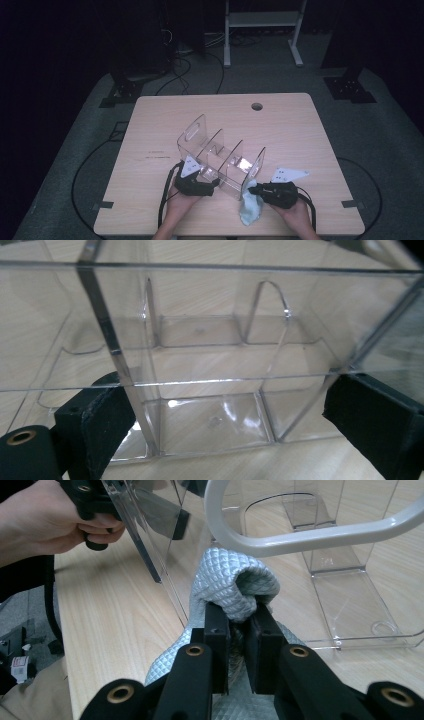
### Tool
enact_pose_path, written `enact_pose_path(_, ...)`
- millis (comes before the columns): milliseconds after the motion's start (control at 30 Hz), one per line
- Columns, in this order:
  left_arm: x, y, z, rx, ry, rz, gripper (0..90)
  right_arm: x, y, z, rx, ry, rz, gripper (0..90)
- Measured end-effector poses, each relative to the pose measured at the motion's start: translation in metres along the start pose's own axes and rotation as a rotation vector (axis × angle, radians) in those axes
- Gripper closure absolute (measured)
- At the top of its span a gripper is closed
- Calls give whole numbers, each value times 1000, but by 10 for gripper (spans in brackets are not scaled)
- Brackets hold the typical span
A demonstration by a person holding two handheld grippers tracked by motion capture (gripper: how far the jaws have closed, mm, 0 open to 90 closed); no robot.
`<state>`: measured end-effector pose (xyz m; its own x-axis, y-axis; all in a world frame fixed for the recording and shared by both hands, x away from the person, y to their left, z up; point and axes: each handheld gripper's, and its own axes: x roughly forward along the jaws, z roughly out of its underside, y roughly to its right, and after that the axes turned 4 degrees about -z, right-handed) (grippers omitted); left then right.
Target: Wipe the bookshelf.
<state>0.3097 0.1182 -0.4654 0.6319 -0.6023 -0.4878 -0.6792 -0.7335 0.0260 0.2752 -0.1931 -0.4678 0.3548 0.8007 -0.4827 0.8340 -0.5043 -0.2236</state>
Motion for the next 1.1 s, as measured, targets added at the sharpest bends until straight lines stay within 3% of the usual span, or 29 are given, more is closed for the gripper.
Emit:
enact_pose_path(267,0,3,0,17,3,14,72,-3,4,0,10,3,19,809)
enact_pose_path(633,8,24,-4,70,-1,58,76,-30,30,5,67,10,78,808)
enact_pose_path(767,6,21,-4,53,1,72,84,-33,33,6,73,16,73,808)
enact_pose_path(967,-9,11,-1,41,22,36,85,-38,28,5,61,32,71,808)
enact_pose_path(1100,-22,5,-1,60,20,19,85,-44,21,4,48,41,69,808)
